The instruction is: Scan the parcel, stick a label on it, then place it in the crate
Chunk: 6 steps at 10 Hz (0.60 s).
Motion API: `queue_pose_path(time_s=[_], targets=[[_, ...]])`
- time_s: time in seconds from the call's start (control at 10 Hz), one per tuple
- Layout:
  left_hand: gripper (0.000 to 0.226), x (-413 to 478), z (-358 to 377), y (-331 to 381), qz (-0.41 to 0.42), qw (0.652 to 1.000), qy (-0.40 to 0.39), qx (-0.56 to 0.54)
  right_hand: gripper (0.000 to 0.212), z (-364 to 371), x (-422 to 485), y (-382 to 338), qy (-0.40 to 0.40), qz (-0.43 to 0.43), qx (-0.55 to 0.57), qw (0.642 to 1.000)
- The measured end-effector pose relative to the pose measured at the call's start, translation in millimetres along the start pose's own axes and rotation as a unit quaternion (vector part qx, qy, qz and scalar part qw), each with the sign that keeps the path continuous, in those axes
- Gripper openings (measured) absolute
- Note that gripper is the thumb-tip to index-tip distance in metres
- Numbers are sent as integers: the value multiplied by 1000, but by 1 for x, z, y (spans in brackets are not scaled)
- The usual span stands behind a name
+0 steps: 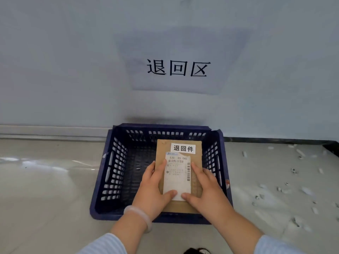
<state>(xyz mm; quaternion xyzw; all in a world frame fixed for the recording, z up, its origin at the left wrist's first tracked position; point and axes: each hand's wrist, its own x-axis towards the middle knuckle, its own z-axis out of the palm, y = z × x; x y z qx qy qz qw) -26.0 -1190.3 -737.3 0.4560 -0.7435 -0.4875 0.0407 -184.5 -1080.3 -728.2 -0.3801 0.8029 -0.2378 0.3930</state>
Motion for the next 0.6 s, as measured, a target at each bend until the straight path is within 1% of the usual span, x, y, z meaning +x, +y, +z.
queue_pose_path(time_s=[0.1,0.3,0.4,0.5,0.6], targets=[[94,33,29,-44,-25,999,-19,20,99,30,37,37,-1,12,-16,1000],[98,81,61,-101,-53,996,-55,48,98,75,91,77,-29,51,-12,998],[100,88,65,-116,-70,991,-92,64,98,86,104,84,-56,58,-13,997],[98,87,62,-120,-86,985,-119,86,95,86,103,84,-72,63,-36,995],[94,86,50,-111,-89,981,-112,130,91,76,98,75,-87,60,-89,990]])
